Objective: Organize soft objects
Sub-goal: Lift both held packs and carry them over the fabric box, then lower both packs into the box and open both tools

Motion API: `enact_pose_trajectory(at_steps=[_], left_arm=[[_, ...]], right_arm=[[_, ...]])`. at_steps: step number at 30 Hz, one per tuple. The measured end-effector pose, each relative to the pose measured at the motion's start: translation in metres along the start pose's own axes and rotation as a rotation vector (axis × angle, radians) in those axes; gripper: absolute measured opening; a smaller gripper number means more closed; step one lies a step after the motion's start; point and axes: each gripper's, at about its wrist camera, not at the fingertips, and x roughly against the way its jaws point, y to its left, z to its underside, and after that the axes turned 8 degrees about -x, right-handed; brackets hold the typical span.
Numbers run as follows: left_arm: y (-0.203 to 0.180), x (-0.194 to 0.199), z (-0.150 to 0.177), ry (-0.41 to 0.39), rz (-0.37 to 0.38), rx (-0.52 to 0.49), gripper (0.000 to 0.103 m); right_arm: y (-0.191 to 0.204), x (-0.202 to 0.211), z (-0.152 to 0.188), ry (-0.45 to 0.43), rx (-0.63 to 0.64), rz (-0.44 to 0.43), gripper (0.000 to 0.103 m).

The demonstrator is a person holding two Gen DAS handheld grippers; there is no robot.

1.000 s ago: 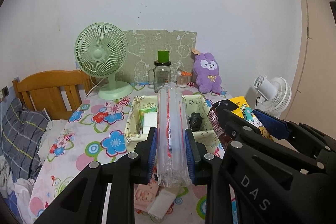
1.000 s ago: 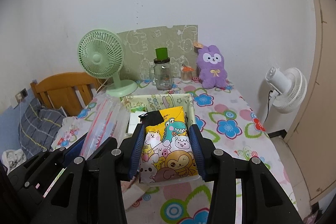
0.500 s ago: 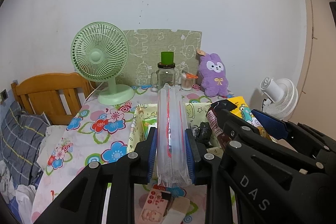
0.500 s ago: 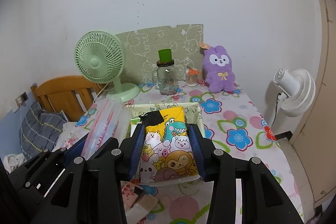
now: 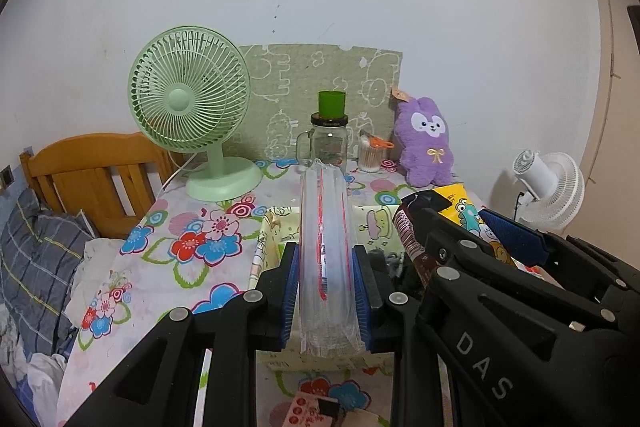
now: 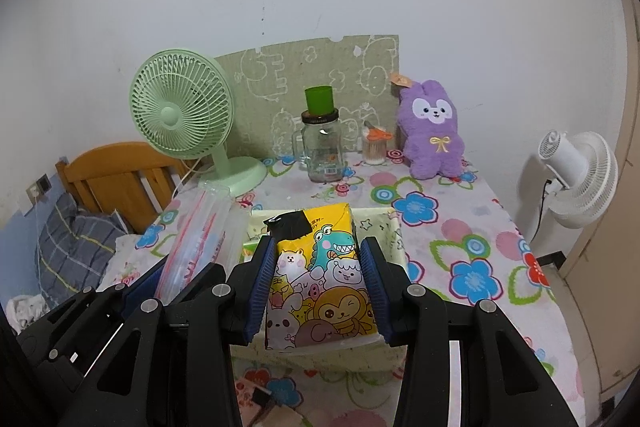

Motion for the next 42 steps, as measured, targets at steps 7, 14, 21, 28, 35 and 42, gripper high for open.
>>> enact_pose_trajectory(at_steps=[7,14,21,28,35,42], left_arm=[[-0.002,-0.015,-0.002,0.011,-0.022,-0.004,0.025],[-0.003,-0.032,-0.002,0.021,-0.031,-0.009,0.025],[0.001,-0.053,0.003,0.075,-0.010,0.006,0.035],[0.006,-0.066,0.011,0.136,-0.021,0.017,0.056],[0.007,-0.071,0.014,0.162,-0.019,0.009,0.064],[0.004,-0.073,0.017,0.182,-0.015,-0.022,0.064]], right_arm=[[-0.001,-0.023,-0.005,0.014,0.001,-0.015,0.047],[-0.007,-0.041,-0.006,0.022,-0.012,-0.032,0.047],[-0.007,-0.062,-0.002,0.056,-0.009,-0.035,0.047],[-0.004,-0.078,0.005,0.093,0.003,-0.032,0.047],[-0.003,-0.086,0.008,0.107,0.014,-0.047,0.047],[0.000,-0.099,0.011,0.152,0.041,-0.091,0.048]])
